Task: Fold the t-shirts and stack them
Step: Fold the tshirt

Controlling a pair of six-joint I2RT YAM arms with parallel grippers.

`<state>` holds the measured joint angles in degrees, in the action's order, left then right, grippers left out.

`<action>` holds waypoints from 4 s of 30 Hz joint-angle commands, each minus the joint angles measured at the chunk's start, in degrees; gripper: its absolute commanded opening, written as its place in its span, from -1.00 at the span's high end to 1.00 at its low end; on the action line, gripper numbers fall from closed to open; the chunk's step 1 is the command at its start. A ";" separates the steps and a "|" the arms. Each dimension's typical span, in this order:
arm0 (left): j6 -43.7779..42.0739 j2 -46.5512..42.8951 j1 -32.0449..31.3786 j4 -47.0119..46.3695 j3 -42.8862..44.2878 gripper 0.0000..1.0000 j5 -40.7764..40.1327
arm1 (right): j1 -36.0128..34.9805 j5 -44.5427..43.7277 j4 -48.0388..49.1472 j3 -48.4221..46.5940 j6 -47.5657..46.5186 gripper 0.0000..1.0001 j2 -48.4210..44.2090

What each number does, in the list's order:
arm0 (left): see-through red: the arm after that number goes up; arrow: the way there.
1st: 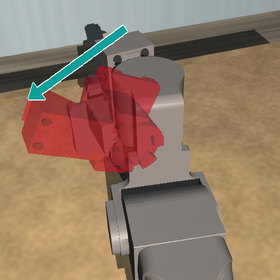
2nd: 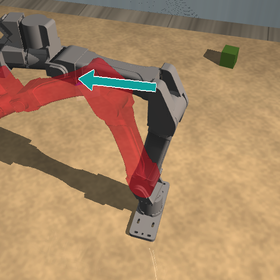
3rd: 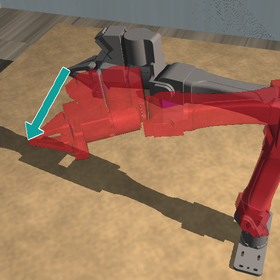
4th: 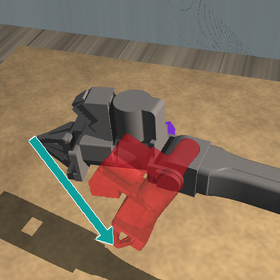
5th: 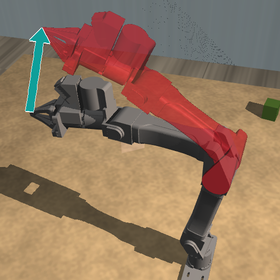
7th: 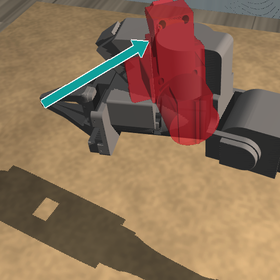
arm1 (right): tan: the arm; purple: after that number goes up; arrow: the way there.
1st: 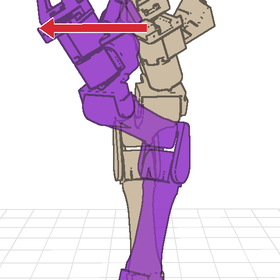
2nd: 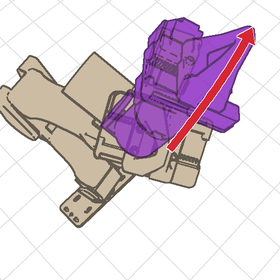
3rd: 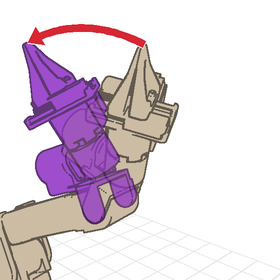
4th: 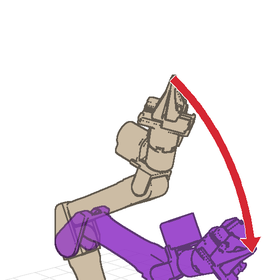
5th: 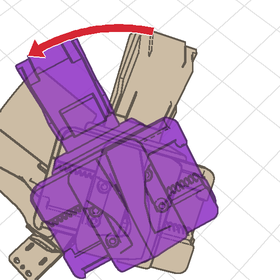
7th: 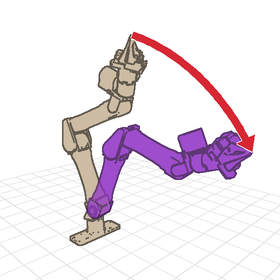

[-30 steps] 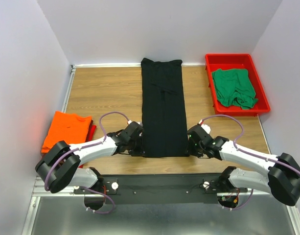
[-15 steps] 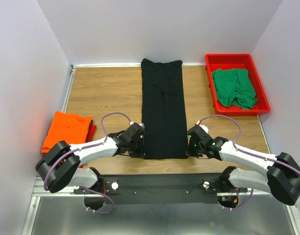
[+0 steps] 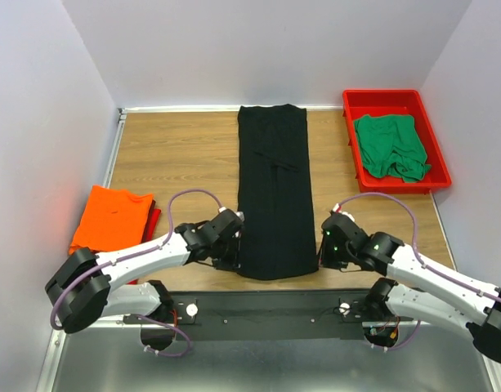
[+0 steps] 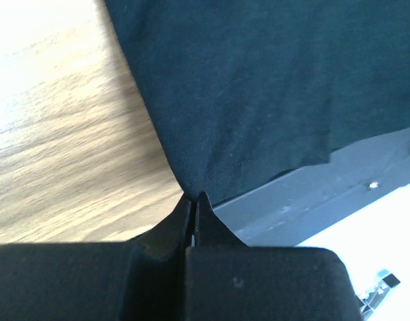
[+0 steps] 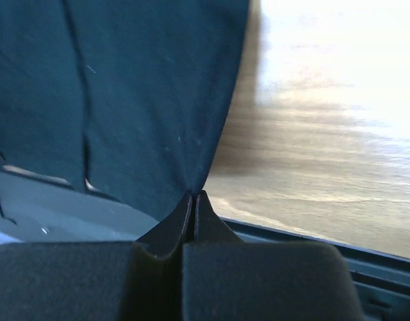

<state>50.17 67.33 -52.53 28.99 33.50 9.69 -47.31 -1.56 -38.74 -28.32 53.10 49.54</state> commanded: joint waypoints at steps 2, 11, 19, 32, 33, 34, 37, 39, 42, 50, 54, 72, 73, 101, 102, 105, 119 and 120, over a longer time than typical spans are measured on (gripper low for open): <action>-2.79 2.09 0.06 1.86 7.89 1.00 -3.80 | -0.50 -10.46 -3.89 -8.41 -0.10 0.99 4.41; -7.63 10.36 4.28 -3.49 17.83 1.00 -8.02 | -0.42 -24.36 3.31 -18.96 -4.06 0.99 17.25; -8.78 14.93 9.91 -8.33 22.40 1.00 -8.72 | -0.42 -31.92 11.14 -26.43 -7.49 0.99 29.11; -14.14 29.87 17.81 -8.25 37.33 1.00 -11.71 | 6.70 -34.47 21.42 -36.45 -13.99 0.99 43.88; -13.96 31.44 18.43 -8.25 39.00 1.00 -11.80 | 7.23 -34.30 21.95 -37.16 -14.51 0.99 45.72; -13.96 32.24 18.78 -8.25 39.88 1.00 -11.80 | 8.62 -33.95 22.48 -37.68 -15.04 0.99 46.95; -13.79 35.58 20.01 -7.81 43.22 1.00 -12.15 | 11.26 -32.11 24.14 -40.76 -16.10 0.99 51.17; -13.52 37.95 20.89 -7.37 45.85 1.00 -12.51 | 12.67 -30.70 24.76 -42.69 -16.54 0.99 53.89; -13.17 39.98 21.86 -7.28 47.71 1.00 -12.33 | 15.05 -28.41 25.82 -44.71 -17.06 0.99 56.01; -11.94 44.90 24.14 -8.25 52.19 1.00 -12.07 | 18.92 -22.70 26.52 -51.22 -18.12 0.99 61.20; -12.20 46.49 25.11 -8.43 54.13 1.00 -11.80 | 19.89 -21.55 26.52 -53.07 -18.21 0.99 62.87; -14.66 52.55 28.10 -9.04 59.49 1.00 -9.96 | 23.23 -19.18 26.52 -54.03 -18.21 0.99 65.33; -14.84 52.99 28.19 -9.30 59.58 1.00 -8.13 | 23.40 -18.92 26.52 -54.12 -18.30 0.99 65.42; -13.00 46.92 28.28 -10.54 56.58 0.76 -6.97 | 21.92 -8.46 27.31 -49.72 -23.57 -0.04 59.17; -12.73 47.88 28.10 -10.45 57.20 0.81 -6.71 | 21.21 -8.63 27.32 -50.51 -23.92 0.00 60.14; -11.94 51.40 27.66 -10.45 59.31 0.95 -6.44 | 19.28 -9.34 27.23 -54.29 -25.41 0.00 63.74; -11.59 64.50 28.80 -7.20 71.53 1.00 -7.94 | 19.27 -11.35 26.70 -64.41 -27.35 0.02 75.88; -11.50 64.77 28.98 -7.20 71.53 1.00 -7.67 | 19.45 -11.71 26.70 -64.41 -27.35 0.02 76.14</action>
<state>38.04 130.50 -24.32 20.38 103.24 3.09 -28.32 -10.22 -11.81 -90.94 27.07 123.48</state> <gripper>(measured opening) 0.004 0.492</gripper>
